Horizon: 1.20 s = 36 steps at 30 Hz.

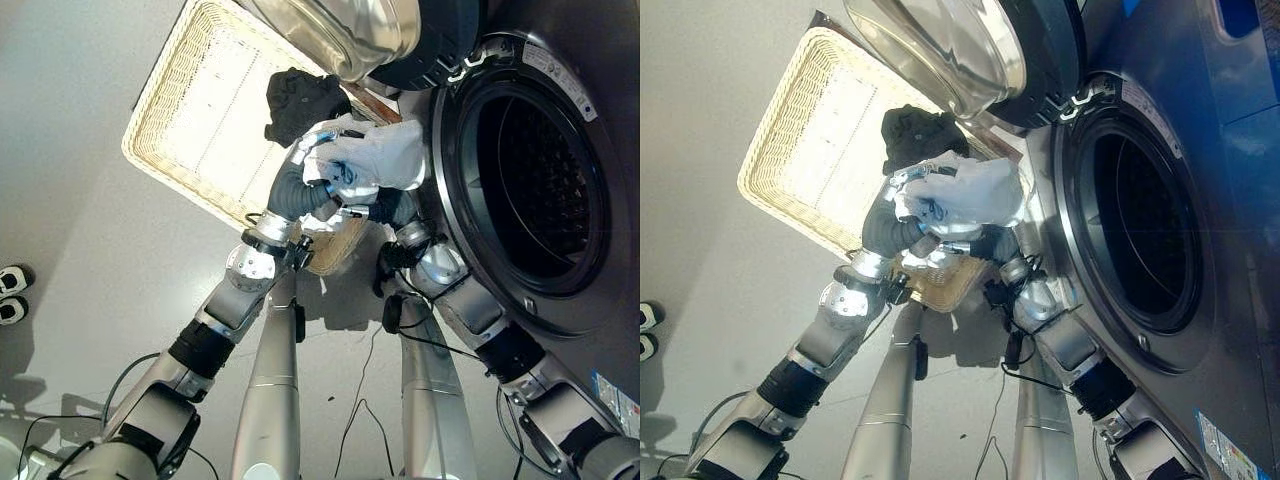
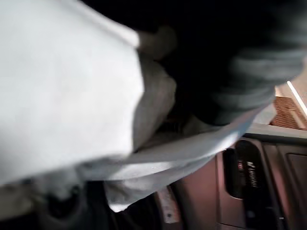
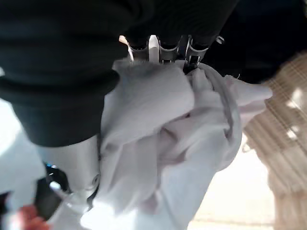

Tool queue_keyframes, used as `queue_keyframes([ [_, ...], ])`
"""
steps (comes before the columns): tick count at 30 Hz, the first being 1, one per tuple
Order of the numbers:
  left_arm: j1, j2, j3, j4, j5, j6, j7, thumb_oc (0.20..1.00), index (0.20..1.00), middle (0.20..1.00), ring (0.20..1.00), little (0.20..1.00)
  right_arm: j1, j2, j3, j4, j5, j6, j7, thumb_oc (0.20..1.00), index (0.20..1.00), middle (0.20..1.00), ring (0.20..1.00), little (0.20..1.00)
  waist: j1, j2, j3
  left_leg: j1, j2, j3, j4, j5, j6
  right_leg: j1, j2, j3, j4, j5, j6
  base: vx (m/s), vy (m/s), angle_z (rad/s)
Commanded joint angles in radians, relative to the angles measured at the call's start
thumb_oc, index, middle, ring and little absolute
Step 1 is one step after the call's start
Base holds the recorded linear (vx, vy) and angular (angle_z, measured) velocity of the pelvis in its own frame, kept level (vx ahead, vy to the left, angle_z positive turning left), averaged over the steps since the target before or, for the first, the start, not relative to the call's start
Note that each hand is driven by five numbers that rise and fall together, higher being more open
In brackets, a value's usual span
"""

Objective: Put the clothes into the washing machine.

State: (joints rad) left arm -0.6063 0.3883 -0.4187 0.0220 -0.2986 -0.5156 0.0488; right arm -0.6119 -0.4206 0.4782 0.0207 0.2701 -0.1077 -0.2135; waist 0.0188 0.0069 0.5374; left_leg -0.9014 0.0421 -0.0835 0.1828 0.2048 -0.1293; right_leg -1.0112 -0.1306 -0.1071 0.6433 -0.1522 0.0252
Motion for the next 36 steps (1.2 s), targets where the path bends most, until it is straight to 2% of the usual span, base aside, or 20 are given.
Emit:
queue_keyframes([
  [1, -0.031, -0.057, -0.003, -0.149, -0.042, -0.081, -0.065, 0.2, 0.2, 0.2, 0.2, 0.2, -0.03, 0.029, -0.008, -0.114, -0.11, -0.012, -0.035, 1.0, 1.0, 1.0, 1.0, 1.0, 0.009, 0.006, -0.017, 0.0, -0.115, 0.041, 0.134, -0.136, 0.081, 0.062, 0.059, -0.031, -0.261, 0.218, 0.096, 0.0, 0.0, 0.0],
  [7, -0.019, -0.082, 0.008, -0.177, -0.088, -0.072, -0.115, 0.2, 0.2, 0.2, 0.2, 0.2, -0.05, 0.021, -0.007, -0.119, -0.218, 0.029, -0.083, 1.0, 1.0, 1.0, 1.0, 1.0, 0.014, 0.013, -0.017, -0.003, -0.117, 0.042, 0.14, -0.138, 0.081, 0.057, 0.055, -0.034, -0.252, 0.216, 0.097, 0.0, 0.0, 0.0],
  [8, -0.017, -0.09, 0.011, -0.182, -0.089, -0.07, -0.122, 0.2, 0.2, 0.2, 0.2, 0.2, -0.055, 0.023, -0.005, -0.118, -0.24, 0.036, -0.098, 0.291, 0.291, 0.291, 0.291, 0.291, 0.016, 0.014, -0.017, -0.003, -0.115, 0.042, 0.139, -0.138, 0.082, 0.057, 0.054, -0.034, -0.249, 0.214, 0.097, 0.0, 0.0, 0.0],
  [9, -0.017, -0.092, 0.013, -0.185, -0.094, -0.067, -0.127, 0.2, 0.2, 0.2, 0.2, 0.2, -0.056, 0.024, -0.007, -0.116, -0.246, 0.037, -0.1, 0.2, 0.2, 0.2, 0.2, 0.2, 0.016, 0.015, -0.017, -0.003, -0.115, 0.042, 0.141, -0.138, 0.082, 0.056, 0.053, -0.034, -0.247, 0.215, 0.097, 0.0, 0.0, 0.0],
  [14, -0.009, -0.098, 0.02, -0.199, -0.099, -0.071, -0.141, 0.2, 0.2, 0.2, 0.2, 0.2, -0.056, 0.019, -0.008, -0.118, -0.257, 0.043, -0.116, 0.2, 0.2, 0.2, 0.2, 0.2, 0.019, 0.017, -0.017, -0.002, -0.116, 0.043, 0.143, -0.139, 0.082, 0.056, 0.053, -0.035, -0.242, 0.213, 0.097, 0.0, 0.0, 0.0],
  [22, -0.001, -0.092, 0.041, -0.21, -0.053, -0.1, -0.078, 0.2, 0.2, 0.2, 0.2, 0.2, -0.051, 0.013, -0.022, -0.119, -0.269, 0.042, -0.133, 0.2, 0.2, 0.2, 0.2, 0.2, 0.021, 0.021, -0.017, -0.009, -0.114, 0.044, 0.15, -0.14, 0.085, 0.045, 0.053, -0.034, -0.227, 0.209, 0.095, 0.0, 0.0, 0.0],
  [23, 0.001, -0.093, 0.045, -0.212, -0.039, -0.105, -0.051, 0.47, 0.47, 0.47, 0.47, 0.47, -0.05, 0.014, -0.023, -0.119, -0.273, 0.042, -0.136, 0.2, 0.2, 0.2, 0.2, 0.2, 0.022, 0.021, -0.017, -0.008, -0.114, 0.043, 0.149, -0.14, 0.085, 0.046, 0.053, -0.034, -0.227, 0.208, 0.094, 0.0, 0.0, 0.0],
  [24, 0.004, -0.093, 0.048, -0.214, -0.022, -0.115, -0.014, 1.0, 1.0, 1.0, 1.0, 1.0, -0.048, 0.013, -0.023, -0.118, -0.274, 0.04, -0.142, 0.2, 0.2, 0.2, 0.2, 0.2, 0.023, 0.022, -0.017, -0.008, -0.114, 0.043, 0.148, -0.14, 0.085, 0.046, 0.053, -0.034, -0.226, 0.208, 0.094, 0.0, 0.0, 0.0],
  [27, 0.014, -0.093, 0.062, -0.211, 0.056, -0.137, 0.073, 1.0, 1.0, 1.0, 1.0, 1.0, -0.038, 0.013, -0.026, -0.113, -0.27, 0.028, -0.162, 0.2, 0.2, 0.2, 0.2, 0.2, 0.026, 0.022, -0.017, -0.006, -0.114, 0.041, 0.148, -0.14, 0.086, 0.047, 0.054, -0.034, -0.225, 0.205, 0.094, 0.0, 0.0, 0.0],
  [31, 0.023, -0.08, 0.084, -0.209, 0.262, -0.138, 0.303, 1.0, 1.0, 1.0, 1.0, 1.0, -0.03, 0.018, -0.043, -0.115, -0.263, 0.018, -0.185, 0.2, 0.2, 0.2, 0.2, 0.2, 0.03, 0.021, -0.017, -0.007, -0.115, 0.038, 0.148, -0.14, 0.086, 0.047, 0.055, -0.037, -0.224, 0.203, 0.093, 0.0, 0.0, 0.0],
  [34, 0.024, -0.06, 0.109, -0.177, 0.453, -0.097, 0.554, 1.0, 1.0, 1.0, 1.0, 1.0, -0.025, 0.016, -0.056, -0.11, -0.241, 0.001, -0.205, 0.2, 0.2, 0.2, 0.2, 0.2, 0.034, 0.017, -0.017, -0.009, -0.113, 0.035, 0.149, -0.142, 0.085, 0.047, 0.054, -0.04, -0.22, 0.198, 0.092, 0.0, 0.0, 0.0],
  [36, 0.026, -0.048, 0.125, -0.164, 0.536, -0.056, 0.643, 1.0, 1.0, 1.0, 1.0, 1.0, -0.022, 0.016, -0.06, -0.107, -0.22, -0.007, -0.22, 0.2, 0.2, 0.2, 0.2, 0.2, 0.037, 0.016, -0.017, -0.01, -0.113, 0.033, 0.152, -0.143, 0.083, 0.046, 0.053, -0.042, -0.218, 0.196, 0.092, 0.0, 0.0, 0.0],
])
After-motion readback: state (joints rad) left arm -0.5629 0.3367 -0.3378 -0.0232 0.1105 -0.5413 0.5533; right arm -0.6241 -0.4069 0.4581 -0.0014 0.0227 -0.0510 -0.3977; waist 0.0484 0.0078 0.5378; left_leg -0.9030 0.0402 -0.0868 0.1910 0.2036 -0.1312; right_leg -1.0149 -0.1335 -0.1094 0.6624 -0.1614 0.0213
